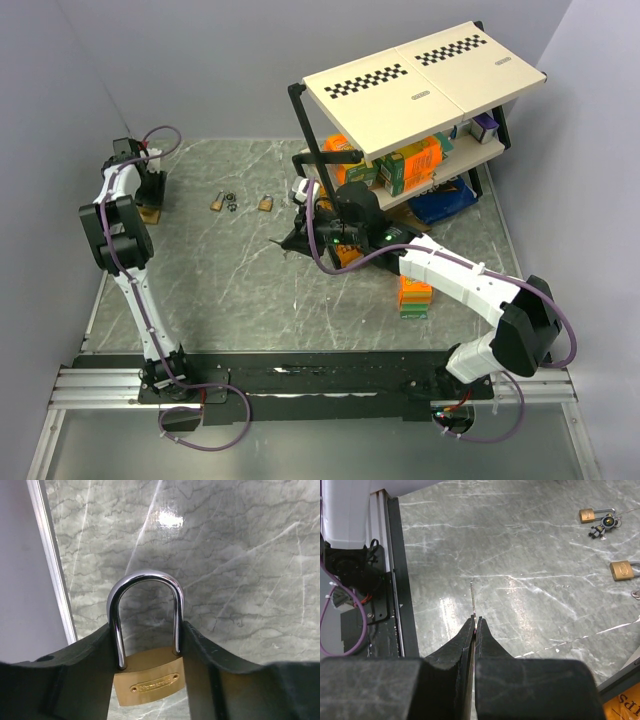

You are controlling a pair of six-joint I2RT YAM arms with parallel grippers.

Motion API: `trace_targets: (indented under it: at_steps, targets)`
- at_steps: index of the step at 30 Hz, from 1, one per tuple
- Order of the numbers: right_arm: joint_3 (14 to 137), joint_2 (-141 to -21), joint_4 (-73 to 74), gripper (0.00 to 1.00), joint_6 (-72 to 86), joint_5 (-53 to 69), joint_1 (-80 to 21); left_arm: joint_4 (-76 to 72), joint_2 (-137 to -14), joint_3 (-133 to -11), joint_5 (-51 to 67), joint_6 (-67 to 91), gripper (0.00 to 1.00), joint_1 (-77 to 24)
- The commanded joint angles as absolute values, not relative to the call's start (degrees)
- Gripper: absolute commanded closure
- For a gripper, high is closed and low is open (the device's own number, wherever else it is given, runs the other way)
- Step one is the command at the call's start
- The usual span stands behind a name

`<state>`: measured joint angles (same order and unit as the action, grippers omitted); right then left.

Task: Lock with the key
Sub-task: Place the lock at the center of the board, then place the key at the center of the board.

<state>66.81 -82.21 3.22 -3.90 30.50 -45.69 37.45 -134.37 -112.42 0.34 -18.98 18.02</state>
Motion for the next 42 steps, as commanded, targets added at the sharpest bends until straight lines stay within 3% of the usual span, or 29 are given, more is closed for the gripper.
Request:
trace_targets:
  at_steps: [1,6,13,16,21,25,28,36,42]
  targets:
    - [69.7,-81.5,2.7,1.00,-3.3,30.6,-45.4,35.5,-133.2,-113.5,2.2,-20.5,0.36,18.2]
    - [70.0,-81.0,2.7,1.00,-3.2,30.5,-45.4,37.1,-129.7,-114.9,3.6,-20.6,0.19,18.3]
    - [71.8,-81.3,0.4,1.00,-2.2,29.8,-45.4,42.2,-118.1,-117.3,16.1,-18.5,0.15,18.2]
    - [72.9,-81.6,-3.4,1.00,-0.2,28.6,-45.4,41.2,-107.4,-110.1,30.2,-15.2,0.15,18.9]
    - [76.1,-83.0,-8.3,1.00,6.8,26.2,-45.4,34.6,-86.1,-86.2,54.7,-7.4,0.21,20.7]
    - [78.1,-83.8,-11.0,1.00,9.5,22.2,-47.0,15.1,-67.4,-66.2,68.6,5.1,0.25,19.9]
    - [79.2,-84.3,-12.4,1.00,11.4,20.6,-47.9,9.9,-59.6,-56.6,70.9,8.6,0.27,17.7]
    - [80.2,-86.4,-12.9,1.00,13.8,19.7,-49.7,5.5,-53.7,-52.5,64.4,12.0,0.30,6.5]
    - [80.2,-86.7,-12.9,1.00,13.6,19.2,-50.4,0.4,-52.6,-51.2,56.9,14.5,0.39,-1.7]
